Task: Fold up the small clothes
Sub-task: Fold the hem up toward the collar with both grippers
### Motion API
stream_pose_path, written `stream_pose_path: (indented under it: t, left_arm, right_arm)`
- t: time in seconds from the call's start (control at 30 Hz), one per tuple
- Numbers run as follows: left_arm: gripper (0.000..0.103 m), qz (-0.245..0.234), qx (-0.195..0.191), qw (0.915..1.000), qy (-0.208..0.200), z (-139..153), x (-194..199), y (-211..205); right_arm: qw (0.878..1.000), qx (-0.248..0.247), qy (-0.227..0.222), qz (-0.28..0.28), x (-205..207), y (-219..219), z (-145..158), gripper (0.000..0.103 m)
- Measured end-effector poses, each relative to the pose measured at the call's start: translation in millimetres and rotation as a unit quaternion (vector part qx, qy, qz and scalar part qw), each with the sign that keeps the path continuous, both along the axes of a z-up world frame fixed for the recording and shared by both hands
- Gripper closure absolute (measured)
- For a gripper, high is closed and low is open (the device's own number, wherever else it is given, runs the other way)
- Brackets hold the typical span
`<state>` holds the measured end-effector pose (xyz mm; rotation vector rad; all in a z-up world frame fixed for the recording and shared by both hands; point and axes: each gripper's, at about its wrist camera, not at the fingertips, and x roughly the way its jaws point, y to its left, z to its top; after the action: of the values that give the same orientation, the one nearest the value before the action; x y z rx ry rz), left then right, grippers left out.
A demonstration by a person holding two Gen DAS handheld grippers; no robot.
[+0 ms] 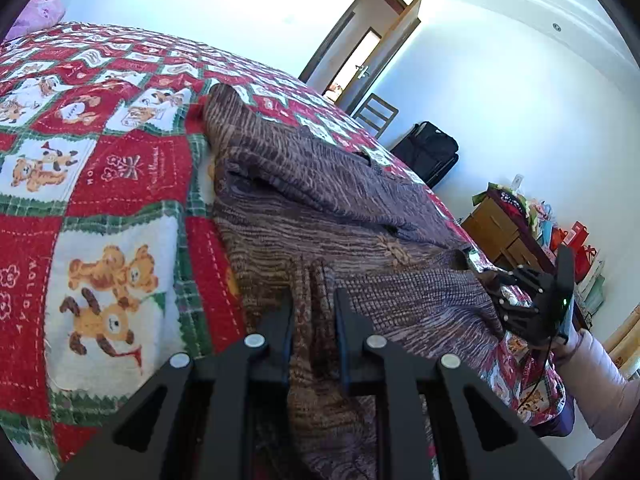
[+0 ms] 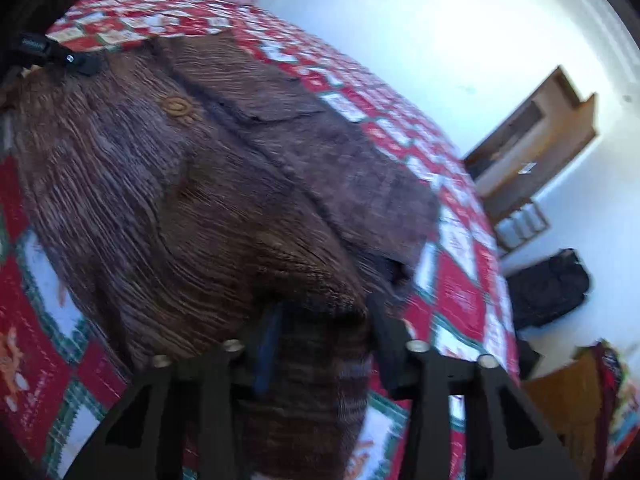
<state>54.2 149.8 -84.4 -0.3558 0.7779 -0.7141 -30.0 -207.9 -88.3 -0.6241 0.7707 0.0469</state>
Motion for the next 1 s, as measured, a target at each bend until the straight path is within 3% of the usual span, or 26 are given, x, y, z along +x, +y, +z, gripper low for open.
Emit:
stream_pose_path:
  t: [0.03,0.1,0.13,0.2,0.27,0.33,0.37,0.4,0.53,0.57,0.63,0.67,0.77,0.8,0.87,0.93,1.0]
  left_arm:
    - [0.083,0.000,-0.001,1.0000,0.000,0.0,-0.1,0.0]
    - [0.083,0.000,-0.001,1.0000,0.000,-0.2,-0.4,0.1]
    - [0.083,0.001,-0.002,1.0000,0.000,-0.2,-0.4,0.1]
    - [0.083,0.001,-0.002,1.0000,0.000,-0.2,-0.5,0.1]
    - [0.083,0.000,-0.003,1.0000,0.000,-0.5,-0.5,0.4]
    - [0.083,0.000,-0.005,1.0000,0.001,-0.7,-0.2,1.1]
    - [0.083,0.000,-0.006,1.0000,0.001,-0.8,-0.4,1.5]
    - [0.083,0.000,-0.007,1.0000,0.001,-0.9,-0.5,1.6]
    - [0.083,0.001,-0.005,1.0000,0.000,-0.7,-0.3,1.1]
    - [0.083,0.001,-0.004,1.0000,0.000,-0.4,-0.3,0.6]
    - [0.083,0.001,-0.004,1.0000,0.000,-0.4,-0.5,0.6]
    - [0.083,0.001,-0.005,1.0000,0.000,-0.4,-0.4,0.8]
    - [0.083,0.000,-0.010,0.9999,0.003,-0.4,-0.1,1.6]
    - [0.082,0.000,-0.011,0.9999,0.006,-0.3,0.3,1.7]
    - [0.078,-0.002,-0.011,0.9999,0.013,0.9,1.8,0.9]
    - [0.060,-0.019,-0.019,0.9994,0.022,5.2,3.3,-2.0]
    - [0.029,-0.045,-0.034,0.9982,0.017,11.0,1.0,-7.8]
  right_arm:
    - [0.999,0.031,0.017,-0.001,7.7,-4.9,1.6,0.087]
    - [0.989,0.135,0.033,-0.048,24.7,-30.0,10.2,0.089]
    - [0.976,0.198,0.029,-0.081,30.5,-47.8,14.2,0.089]
    - [0.931,0.329,0.019,-0.154,35.4,-89.1,13.1,0.090]
    - [0.877,0.433,0.014,-0.210,31.7,-121.1,0.6,0.090]
    - [0.848,0.483,0.002,-0.217,25.9,-129.7,-6.0,0.090]
    - [0.844,0.492,-0.001,-0.214,23.7,-128.2,-5.9,0.090]
    - [0.845,0.492,-0.003,-0.209,22.2,-125.8,-4.4,0.090]
    - [0.875,0.452,0.002,-0.174,25.0,-104.9,6.2,0.087]
    - [0.884,0.438,0.006,-0.160,27.5,-98.1,8.8,0.084]
    - [0.901,0.410,0.013,-0.142,35.9,-89.2,9.8,0.064]
    - [0.910,0.392,0.020,-0.130,42.0,-82.0,8.7,0.060]
    - [0.930,0.348,0.035,-0.116,59.3,-69.4,-1.0,0.056]
    - [0.935,0.335,0.031,-0.115,60.5,-66.3,-2.1,0.057]
    - [0.942,0.311,0.024,-0.127,60.6,-61.1,-1.0,0.092]
    - [0.935,0.325,0.011,-0.139,53.8,-63.7,4.5,0.097]
    - [0.929,0.340,-0.014,-0.146,39.2,-69.0,13.4,0.098]
